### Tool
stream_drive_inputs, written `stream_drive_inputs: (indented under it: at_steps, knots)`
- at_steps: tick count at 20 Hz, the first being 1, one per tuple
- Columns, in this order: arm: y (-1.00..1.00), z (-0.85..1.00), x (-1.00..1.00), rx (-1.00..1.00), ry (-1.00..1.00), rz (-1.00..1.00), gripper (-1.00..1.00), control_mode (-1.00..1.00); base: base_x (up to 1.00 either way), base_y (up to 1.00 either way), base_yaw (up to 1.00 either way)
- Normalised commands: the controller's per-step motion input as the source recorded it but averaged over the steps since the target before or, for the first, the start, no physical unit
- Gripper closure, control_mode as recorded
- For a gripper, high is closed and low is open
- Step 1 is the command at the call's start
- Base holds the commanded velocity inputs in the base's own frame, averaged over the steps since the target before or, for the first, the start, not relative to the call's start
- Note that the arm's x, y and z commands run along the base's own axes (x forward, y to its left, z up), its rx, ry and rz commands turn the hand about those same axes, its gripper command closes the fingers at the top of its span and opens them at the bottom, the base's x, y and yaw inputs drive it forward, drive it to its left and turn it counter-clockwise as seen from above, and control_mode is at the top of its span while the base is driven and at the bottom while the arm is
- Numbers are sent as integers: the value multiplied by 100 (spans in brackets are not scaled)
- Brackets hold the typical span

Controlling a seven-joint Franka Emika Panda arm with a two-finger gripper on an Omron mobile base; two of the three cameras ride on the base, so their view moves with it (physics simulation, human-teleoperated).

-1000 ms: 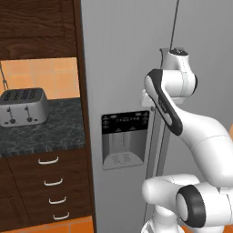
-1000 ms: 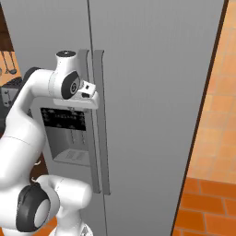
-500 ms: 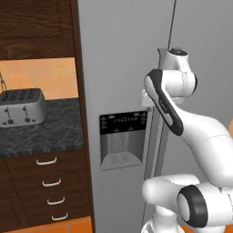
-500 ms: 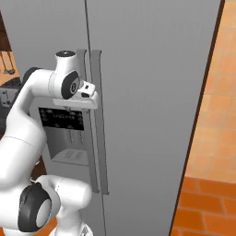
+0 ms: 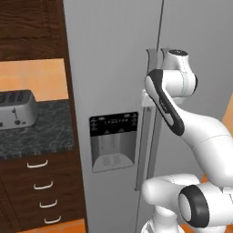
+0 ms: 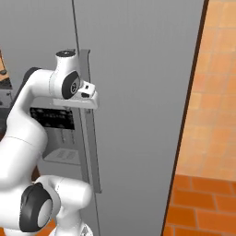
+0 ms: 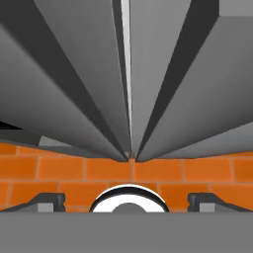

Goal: Take the strawberry from the fridge and place it on top of the pancake, located on the dining counter.

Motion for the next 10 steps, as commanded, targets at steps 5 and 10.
stream_drive_inputs:
  at_steps: [5, 10]
  knots:
    - [0, 0, 0, 0, 0, 0, -100, 100, -33, 0, -2]
    - [0, 0, 0, 0, 0, 0, -100, 100, -51, 0, 0]
